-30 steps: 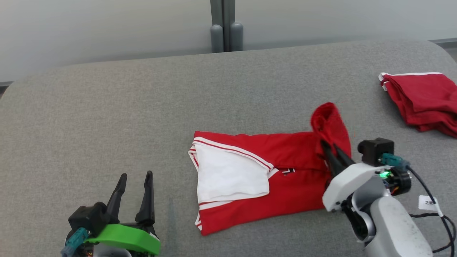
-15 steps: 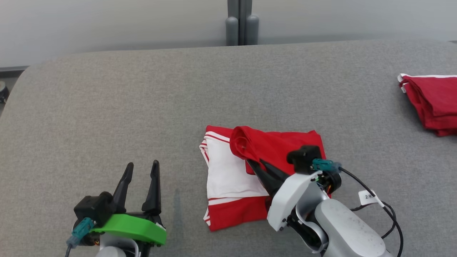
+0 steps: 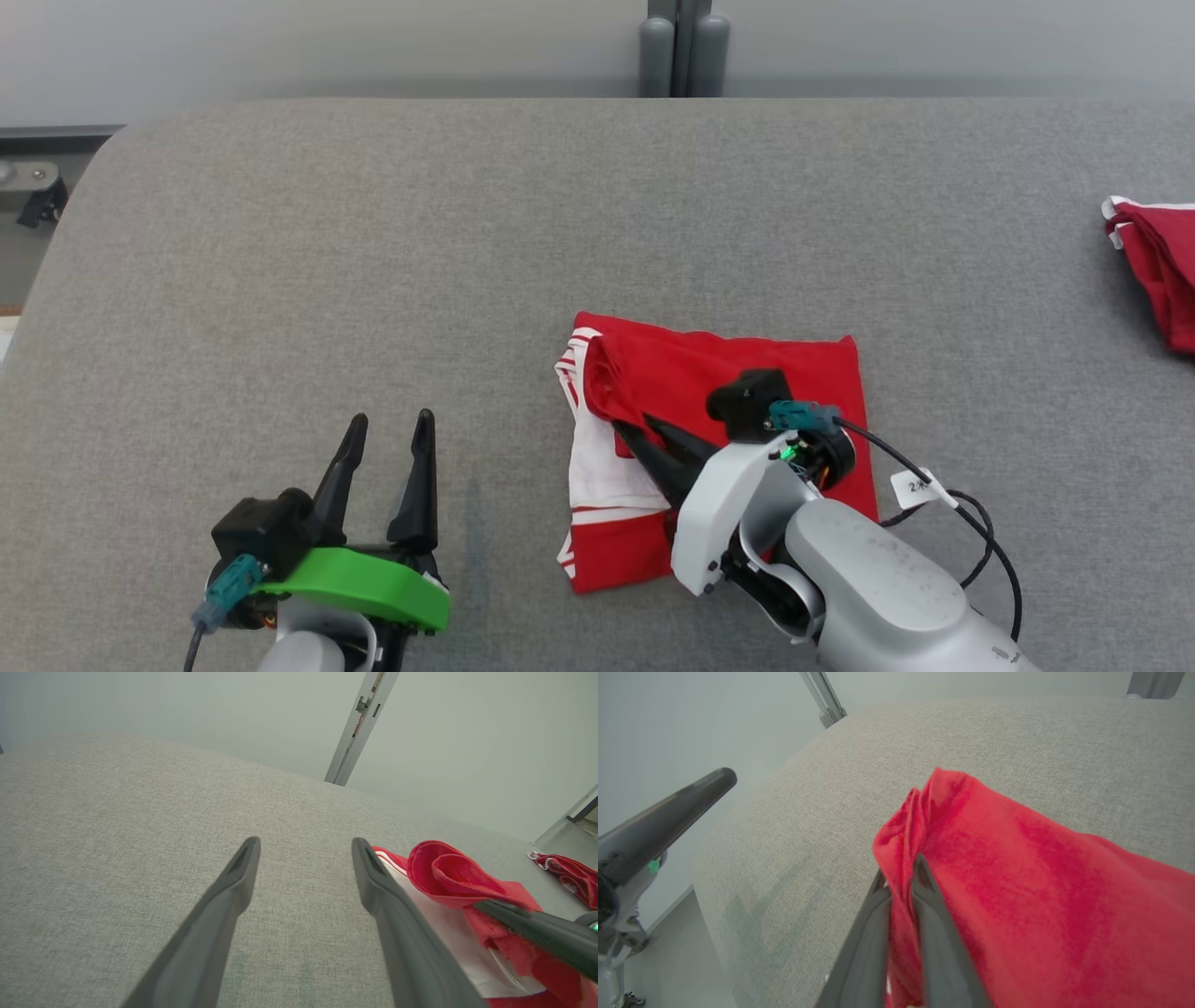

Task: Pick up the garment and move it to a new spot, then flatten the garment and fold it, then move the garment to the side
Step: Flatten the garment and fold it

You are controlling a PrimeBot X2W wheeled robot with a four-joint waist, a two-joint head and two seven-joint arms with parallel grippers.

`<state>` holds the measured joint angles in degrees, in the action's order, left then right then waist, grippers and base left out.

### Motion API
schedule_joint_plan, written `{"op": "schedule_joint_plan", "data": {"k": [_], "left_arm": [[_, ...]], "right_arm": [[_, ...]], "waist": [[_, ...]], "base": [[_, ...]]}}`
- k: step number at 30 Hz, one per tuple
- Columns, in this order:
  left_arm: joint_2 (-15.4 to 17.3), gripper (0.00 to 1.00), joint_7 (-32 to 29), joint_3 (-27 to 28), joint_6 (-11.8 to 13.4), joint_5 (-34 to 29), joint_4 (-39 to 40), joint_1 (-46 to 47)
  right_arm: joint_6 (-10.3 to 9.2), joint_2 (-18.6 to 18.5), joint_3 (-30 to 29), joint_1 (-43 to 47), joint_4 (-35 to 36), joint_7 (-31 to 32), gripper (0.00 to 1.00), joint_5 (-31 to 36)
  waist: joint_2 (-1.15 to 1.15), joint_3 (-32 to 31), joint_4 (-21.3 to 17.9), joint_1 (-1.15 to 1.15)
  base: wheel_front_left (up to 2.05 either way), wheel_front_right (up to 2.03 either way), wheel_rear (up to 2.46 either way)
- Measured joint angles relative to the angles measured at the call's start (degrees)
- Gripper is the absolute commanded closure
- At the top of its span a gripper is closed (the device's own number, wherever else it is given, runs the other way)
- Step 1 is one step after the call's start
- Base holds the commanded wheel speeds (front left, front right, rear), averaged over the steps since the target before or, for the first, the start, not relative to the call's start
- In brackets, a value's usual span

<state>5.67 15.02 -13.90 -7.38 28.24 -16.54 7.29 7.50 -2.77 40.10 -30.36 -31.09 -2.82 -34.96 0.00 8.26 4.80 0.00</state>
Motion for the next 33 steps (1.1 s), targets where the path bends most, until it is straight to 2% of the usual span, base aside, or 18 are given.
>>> {"op": "schedule_joint_plan", "data": {"k": [1, 2, 9, 13, 18, 22, 28, 33], "left_arm": [[0.0, 0.00, 0.0, -0.2, 0.0, 0.0, -0.2, 0.1], [0.0, 0.00, 0.0, -0.3, 0.0, 0.0, -0.2, 0.1], [-0.1, 0.00, 0.0, -0.4, 0.0, -0.1, -0.1, 0.2], [-0.4, 0.00, 0.0, -0.1, 0.0, -0.6, 0.9, 0.3], [-0.8, 0.00, 0.0, 0.7, 0.0, -1.7, 1.7, 0.2], [-1.2, 0.00, 0.0, 1.8, 0.0, -2.8, 1.8, 0.1], [-1.8, 0.00, 0.0, 3.5, 0.0, -3.9, 1.8, -1.3], [-2.3, 0.00, 0.0, 5.3, 0.0, -5.0, 1.9, -2.9]], "right_arm": [[0.00, -0.1, 0.9, -0.5, -0.5, -0.2, 0.52, -0.4], [0.00, 0.0, 1.5, -0.7, -0.7, -0.7, 0.00, -0.8], [0.00, 0.1, 2.9, -2.6, -2.3, -4.6, 0.00, -2.7], [0.00, 0.1, -0.2, -3.5, -4.1, -8.0, 0.00, -1.7], [0.00, 0.0, -8.1, -4.7, -7.0, -11.3, 0.00, 6.4], [0.00, 0.0, -15.7, -3.4, -6.7, -11.9, 0.00, 12.4], [0.00, 0.0, -26.3, 2.9, -1.9, -12.2, 0.00, 19.5], [0.00, 0.0, -31.6, 9.2, 2.8, -12.2, 0.00, 23.3]], "waist": [[0.00, 0.0, 0.1, 0.00], [0.00, 0.0, 0.2, 0.00], [0.00, -0.4, -0.4, 0.00], [0.00, -0.9, -1.3, 0.00], [0.00, -1.8, -2.9, 0.00], [0.00, -2.9, -4.1, 0.00], [0.00, -5.1, -5.8, 0.00], [0.00, -6.8, -7.0, 0.00]], "base": [[0.00, 0.00, 0.00], [0.00, 0.00, 0.00], [0.00, 0.00, 0.00], [0.00, 0.00, 0.00], [0.00, 0.00, 0.00], [0.00, 0.00, 0.00], [0.00, 0.00, 0.00], [0.00, 0.00, 0.00]]}}
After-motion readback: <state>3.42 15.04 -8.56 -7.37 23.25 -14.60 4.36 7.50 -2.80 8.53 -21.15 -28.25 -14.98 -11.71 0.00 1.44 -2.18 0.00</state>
